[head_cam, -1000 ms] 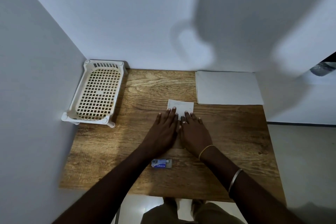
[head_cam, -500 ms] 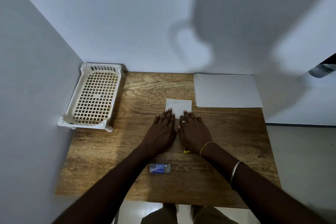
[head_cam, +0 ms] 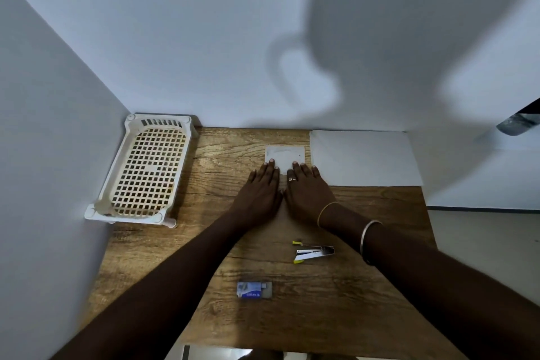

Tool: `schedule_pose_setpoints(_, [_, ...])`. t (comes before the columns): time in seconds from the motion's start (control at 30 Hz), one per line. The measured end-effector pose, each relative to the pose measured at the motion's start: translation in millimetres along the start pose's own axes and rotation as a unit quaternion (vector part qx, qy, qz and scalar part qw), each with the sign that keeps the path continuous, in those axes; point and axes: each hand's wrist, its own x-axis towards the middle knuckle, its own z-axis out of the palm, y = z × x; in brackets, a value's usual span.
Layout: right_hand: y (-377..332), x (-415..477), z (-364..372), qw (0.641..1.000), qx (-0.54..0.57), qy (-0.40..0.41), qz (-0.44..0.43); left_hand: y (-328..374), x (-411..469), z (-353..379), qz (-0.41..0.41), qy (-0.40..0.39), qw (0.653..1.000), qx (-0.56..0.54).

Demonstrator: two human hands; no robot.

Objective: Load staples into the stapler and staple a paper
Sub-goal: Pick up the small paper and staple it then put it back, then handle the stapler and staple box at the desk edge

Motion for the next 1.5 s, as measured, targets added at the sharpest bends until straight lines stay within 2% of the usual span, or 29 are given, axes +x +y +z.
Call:
schedule_pose_setpoints(0.4, [11.5,41.9,-15.1,1.0,0.002,0.007,0.013,-14.3,40.0,-16.5,0.001,0.002,1.0,-0.003])
schedule_pose_setpoints(1.23, [17.2,50.1,-17.9,1.0,-0.01,0.011,0.012,-17.9,54.8,-19.7,-0.008,0.007,1.0,0.02])
schedule_pose_setpoints(1.5, [25.9,28.9,-23.1,0.998,0.004,0.055,0.014,-16.4,37.3,-24.8,-0.01,0.033,0.999,-0.012])
